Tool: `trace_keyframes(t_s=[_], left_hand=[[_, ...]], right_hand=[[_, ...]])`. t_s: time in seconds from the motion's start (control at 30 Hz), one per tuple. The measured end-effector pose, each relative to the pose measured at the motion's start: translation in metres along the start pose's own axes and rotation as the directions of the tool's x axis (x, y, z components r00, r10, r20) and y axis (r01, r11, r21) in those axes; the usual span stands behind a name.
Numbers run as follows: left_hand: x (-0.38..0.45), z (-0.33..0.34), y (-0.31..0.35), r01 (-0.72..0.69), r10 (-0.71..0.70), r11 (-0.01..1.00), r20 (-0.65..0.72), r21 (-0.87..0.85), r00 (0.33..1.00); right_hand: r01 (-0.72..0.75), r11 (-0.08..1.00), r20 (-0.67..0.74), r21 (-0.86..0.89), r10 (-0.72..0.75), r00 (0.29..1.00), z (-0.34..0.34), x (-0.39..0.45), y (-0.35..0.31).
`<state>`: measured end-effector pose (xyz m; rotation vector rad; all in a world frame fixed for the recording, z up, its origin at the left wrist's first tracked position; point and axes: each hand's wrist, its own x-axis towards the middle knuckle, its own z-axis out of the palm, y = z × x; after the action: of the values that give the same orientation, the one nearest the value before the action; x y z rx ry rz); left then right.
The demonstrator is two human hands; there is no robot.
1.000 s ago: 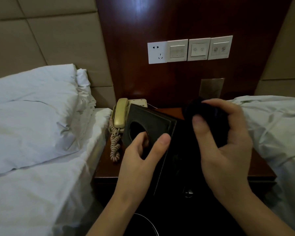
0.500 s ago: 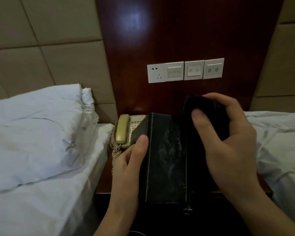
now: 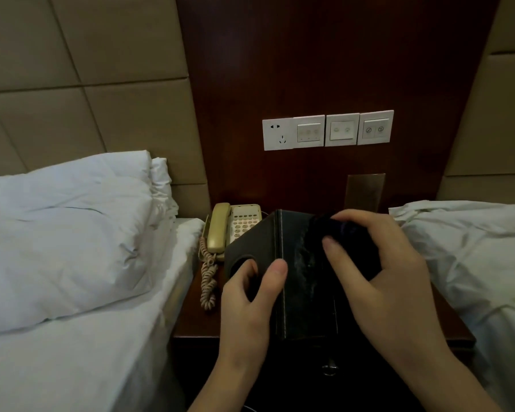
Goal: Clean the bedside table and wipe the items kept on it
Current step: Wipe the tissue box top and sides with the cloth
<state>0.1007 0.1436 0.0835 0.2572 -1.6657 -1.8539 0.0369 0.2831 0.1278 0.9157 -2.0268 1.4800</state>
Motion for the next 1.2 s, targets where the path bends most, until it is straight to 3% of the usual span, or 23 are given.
trace_keyframes(t_s=[0.13, 0.33, 0.5, 0.63, 0.77, 0.93, 1.0, 1.1, 1.2], left_hand=[[-0.003, 0.003, -0.004, -0.018, 0.018, 1.0, 0.005, 0.02, 1.0], [-0.002, -0.001, -0.002, -0.005, 0.004, 1.0, 0.059, 0.025, 0.998], [-0.004, 0.0, -0.003, 0.01, -0.011, 1.0, 0.046, 0.018, 0.999], [-0.004, 0.003, -0.006, 0.006, -0.013, 0.999, 0.137, 0.048, 0.99], [-0.01, 0.005, -0.006, -0.037, 0.028, 0.998, 0.149, 0.054, 0.988], [-0.012, 0.003, 0.002, 0.057, -0.058, 0.998, 0.236, 0.014, 0.97], [-0.007, 0.004, -0.001, 0.058, -0.058, 0.998, 0.18, 0.008, 0.982], [-0.003, 0.002, -0.003, 0.036, -0.036, 0.999, 0.128, 0.002, 0.991], [-0.002, 0.001, -0.003, 0.042, -0.046, 0.999, 0.131, 0.03, 0.99]], right_hand=[[0.133, 0.974, 0.067, -0.183, -0.123, 0.99, 0.005, -0.007, -0.001], [0.23, 0.967, 0.273, -0.112, -0.193, 0.943, -0.002, 0.0, -0.002], [0.144, 0.97, 0.171, -0.197, -0.11, 0.979, -0.005, 0.007, 0.006], [0.102, 0.966, 0.125, -0.236, -0.074, 0.989, -0.006, 0.008, 0.002], [0.161, 0.978, 0.148, -0.131, -0.141, 0.979, 0.009, -0.004, -0.015], [0.053, 0.998, 0.036, -0.041, -0.051, 0.998, -0.001, 0.009, 0.001], [0.048, 0.996, 0.021, -0.082, -0.046, 0.999, -0.003, 0.011, 0.007], [0.077, 0.989, 0.128, -0.13, -0.06, 0.99, -0.003, 0.007, 0.011], [0.072, 0.997, 0.1, -0.036, -0.068, 0.993, -0.006, 0.009, 0.014]])
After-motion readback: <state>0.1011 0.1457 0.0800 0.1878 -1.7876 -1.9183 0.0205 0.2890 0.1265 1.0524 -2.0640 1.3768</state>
